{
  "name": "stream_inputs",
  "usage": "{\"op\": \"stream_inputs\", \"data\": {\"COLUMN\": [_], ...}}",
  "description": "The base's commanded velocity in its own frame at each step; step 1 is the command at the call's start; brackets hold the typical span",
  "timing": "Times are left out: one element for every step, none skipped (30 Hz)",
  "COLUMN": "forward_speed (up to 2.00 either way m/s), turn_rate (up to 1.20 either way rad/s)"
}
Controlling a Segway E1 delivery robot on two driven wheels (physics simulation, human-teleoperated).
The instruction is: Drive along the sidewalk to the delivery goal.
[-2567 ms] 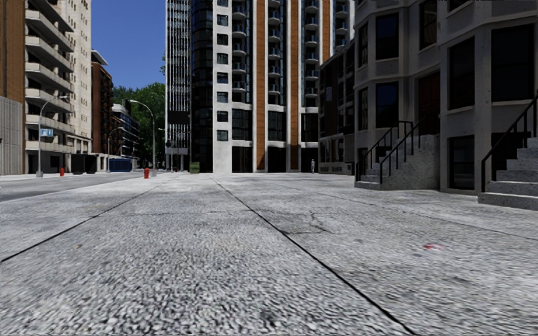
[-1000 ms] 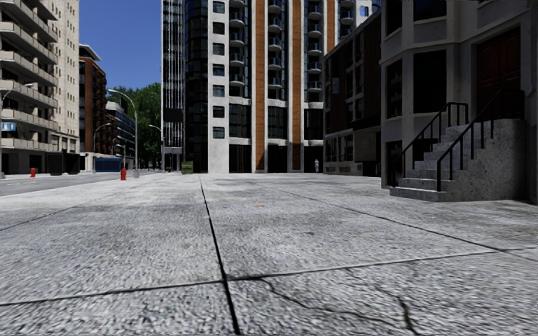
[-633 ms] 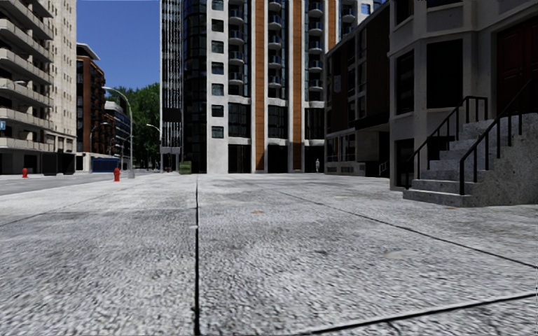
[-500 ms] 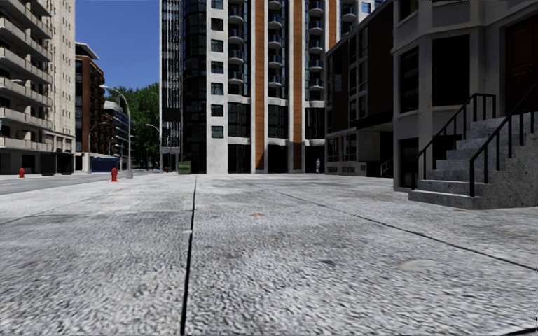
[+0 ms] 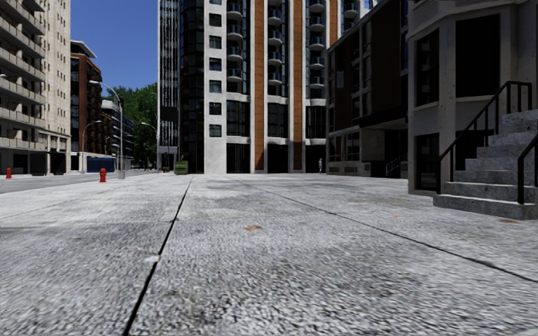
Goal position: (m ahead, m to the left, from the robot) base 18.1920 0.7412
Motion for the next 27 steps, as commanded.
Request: {"op": "stream_inputs", "data": {"forward_speed": [2.00,2.00,2.00,2.00,2.00,2.00,2.00,2.00,2.00,2.00,2.00,2.00,2.00,2.00,2.00,2.00,2.00,2.00,2.00,2.00,2.00,2.00,2.00,2.00,2.00,2.00,2.00], "turn_rate": [0.00,0.00,0.00,0.00,0.00,0.00,0.03,0.03,0.06,0.06,0.07,0.07,0.09,0.10,0.11,0.12,0.15,0.15,0.16,0.16,0.16,0.16,0.16,0.16,0.17,0.17,0.17]}}
